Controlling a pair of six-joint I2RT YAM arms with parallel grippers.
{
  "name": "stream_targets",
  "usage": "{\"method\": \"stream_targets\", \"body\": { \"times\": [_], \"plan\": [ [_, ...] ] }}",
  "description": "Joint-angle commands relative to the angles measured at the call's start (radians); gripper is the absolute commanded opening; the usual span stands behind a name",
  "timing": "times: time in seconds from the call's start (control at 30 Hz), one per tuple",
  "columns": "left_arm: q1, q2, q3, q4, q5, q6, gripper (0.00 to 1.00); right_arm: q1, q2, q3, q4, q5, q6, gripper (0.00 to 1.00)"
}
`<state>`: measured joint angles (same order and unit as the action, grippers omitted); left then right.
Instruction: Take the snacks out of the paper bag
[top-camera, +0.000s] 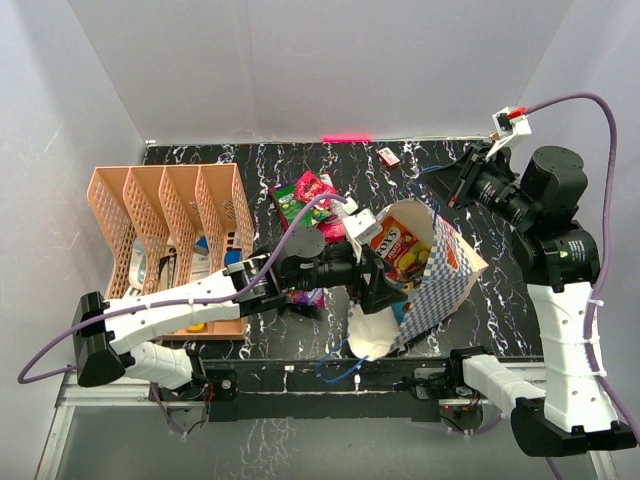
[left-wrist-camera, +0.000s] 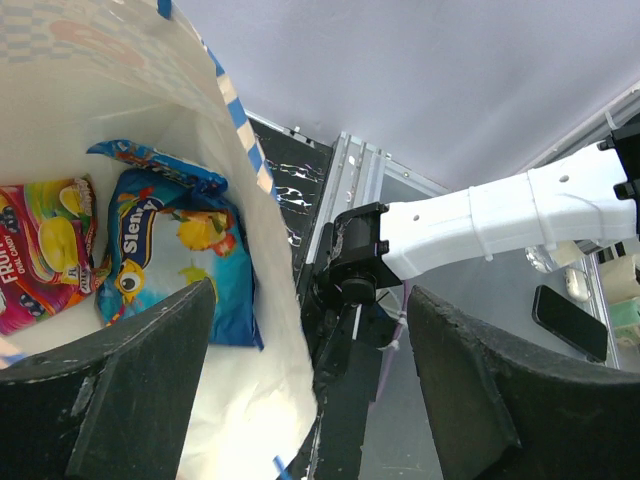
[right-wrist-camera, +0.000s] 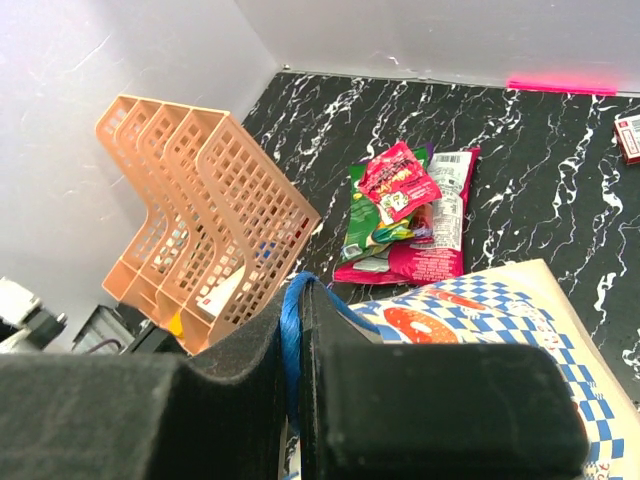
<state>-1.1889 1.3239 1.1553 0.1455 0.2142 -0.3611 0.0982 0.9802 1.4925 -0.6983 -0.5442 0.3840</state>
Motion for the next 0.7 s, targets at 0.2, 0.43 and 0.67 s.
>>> {"method": "stream_targets", "body": {
  "times": [0.2, 0.43, 0.67],
  "plan": [
    [-0.019, -0.061, -0.081, -0.074, -0.153, 0.025, 0.4, 0.005, -0.17, -0.032, -0.025, 0.056, -0.09, 0.08],
    [-0.172, -0.004, -0.085, -0.007, -0.384, 0.15, 0.17, 0.005, -0.191, -0.048, -0.017, 0.067, -0.06, 0.08],
    [-0.238, 0.126, -0.046, 0.036, -0.502, 0.137, 0.06, 0.004, -0.192, -0.045, -0.02, 0.061, -0.044, 0.08]
  ]
}}
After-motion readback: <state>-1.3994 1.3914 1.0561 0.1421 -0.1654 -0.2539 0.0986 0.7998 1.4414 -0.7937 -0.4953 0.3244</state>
